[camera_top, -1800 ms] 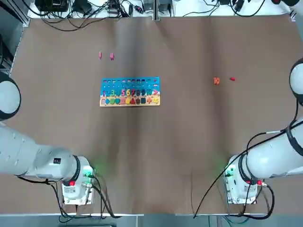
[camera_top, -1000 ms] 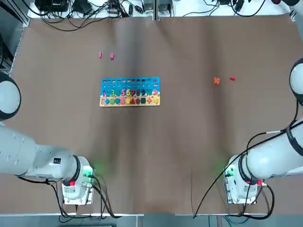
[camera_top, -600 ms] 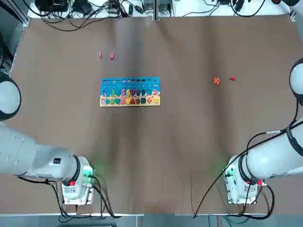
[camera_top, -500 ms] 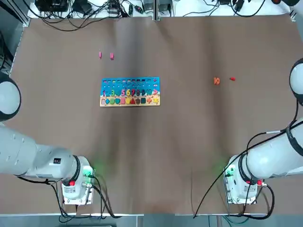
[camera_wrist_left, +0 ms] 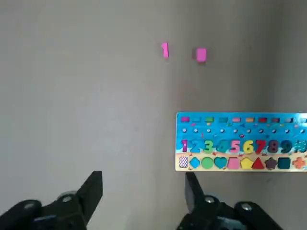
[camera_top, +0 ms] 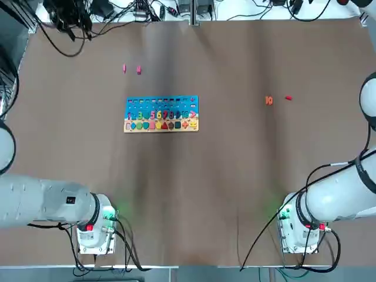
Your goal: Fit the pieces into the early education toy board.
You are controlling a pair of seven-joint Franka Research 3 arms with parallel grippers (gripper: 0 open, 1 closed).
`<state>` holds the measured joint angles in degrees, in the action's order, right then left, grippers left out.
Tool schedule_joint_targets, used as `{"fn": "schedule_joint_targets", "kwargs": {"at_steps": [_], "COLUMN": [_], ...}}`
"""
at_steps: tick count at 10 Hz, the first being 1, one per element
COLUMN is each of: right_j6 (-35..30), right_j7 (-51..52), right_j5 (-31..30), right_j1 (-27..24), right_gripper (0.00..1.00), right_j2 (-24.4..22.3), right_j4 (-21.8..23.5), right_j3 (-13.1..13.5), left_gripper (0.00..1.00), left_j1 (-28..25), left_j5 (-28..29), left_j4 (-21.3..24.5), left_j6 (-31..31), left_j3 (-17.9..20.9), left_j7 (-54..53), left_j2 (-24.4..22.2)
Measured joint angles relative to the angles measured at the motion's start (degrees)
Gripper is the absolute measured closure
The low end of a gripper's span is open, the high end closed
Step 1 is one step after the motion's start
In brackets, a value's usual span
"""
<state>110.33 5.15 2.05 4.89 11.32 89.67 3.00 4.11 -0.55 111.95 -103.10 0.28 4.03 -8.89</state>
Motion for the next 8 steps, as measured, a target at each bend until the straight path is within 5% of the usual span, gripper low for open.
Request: {"fn": "schedule_joint_targets", "kwargs": {"at_steps": [5, 8], "right_j6": [-5.67, -10.04], "right_j7": [-0.04, 0.0], "right_j5": [-0.01, -0.06], "right_j1": [-0.71, -3.19], "right_gripper": [0.0, 0.0], "right_j2": [2.87, 2.79], "right_j4": [0.3, 0.18], "right_j3": [0.04, 0.26], "left_gripper": [0.85, 0.99], "left_j1": [0.24, 0.29], "left_j5": [0.0, 0.0], "left_j4": [13.01, 21.05], "left_j6": [-13.84, -25.36], "left_j3": [-1.27, -3.63], "left_j7": [-0.02, 0.0], "left_j2": [-0.29, 3.04]}}
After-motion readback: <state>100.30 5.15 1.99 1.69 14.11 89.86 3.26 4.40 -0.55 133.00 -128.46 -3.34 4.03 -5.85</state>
